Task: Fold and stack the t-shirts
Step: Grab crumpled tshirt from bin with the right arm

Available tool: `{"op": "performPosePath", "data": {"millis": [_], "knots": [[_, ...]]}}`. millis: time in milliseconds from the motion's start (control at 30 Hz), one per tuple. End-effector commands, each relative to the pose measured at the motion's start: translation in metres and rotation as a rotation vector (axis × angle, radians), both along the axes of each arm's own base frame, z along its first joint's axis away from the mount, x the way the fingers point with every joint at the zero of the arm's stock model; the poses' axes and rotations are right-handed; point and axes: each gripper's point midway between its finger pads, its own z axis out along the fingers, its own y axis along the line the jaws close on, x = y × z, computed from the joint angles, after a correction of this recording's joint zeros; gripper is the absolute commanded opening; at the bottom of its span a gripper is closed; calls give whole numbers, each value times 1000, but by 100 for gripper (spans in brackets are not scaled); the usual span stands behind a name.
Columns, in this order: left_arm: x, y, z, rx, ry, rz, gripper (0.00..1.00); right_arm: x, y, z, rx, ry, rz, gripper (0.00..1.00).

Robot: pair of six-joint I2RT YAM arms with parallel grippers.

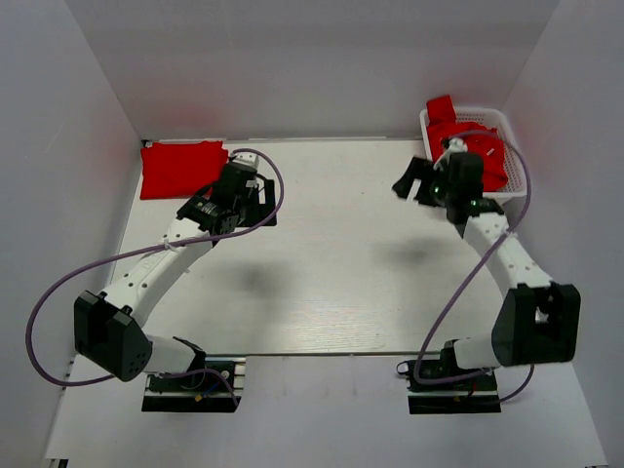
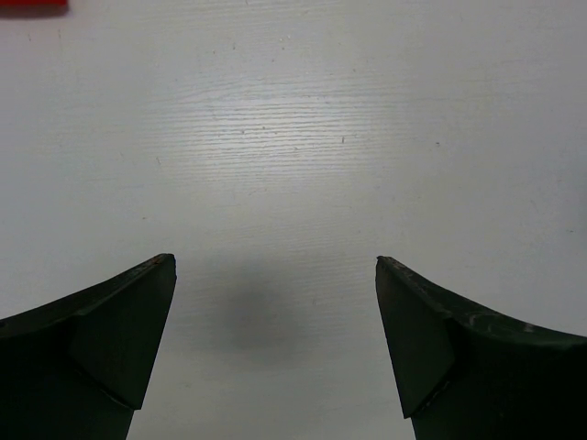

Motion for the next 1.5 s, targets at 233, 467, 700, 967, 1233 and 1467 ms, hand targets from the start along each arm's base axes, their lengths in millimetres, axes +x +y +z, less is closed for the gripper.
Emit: {"op": "performPosePath", "data": {"millis": [233,467,700,967,1233,1467], "knots": [[38,-9,1,29,-3,11,100,143,-114,29,-155,26,-311,90],[61,-24,-18,44,37,-10,100,230,-170,53,-220,-71,-408,90],[77,-32,-38,70,74,-17,100,293,-196,47,-211,-280,-496,90],[99,-42,-52,83,121,-28,100,330,-199,21,-143,-375,-508,84],[100,-40,-51,97,133,-22,100,342,-201,4,-72,-376,-532,12],[98,-40,-35,79,96,-22,100,322,-202,75,-117,-473,-534,0]]}}
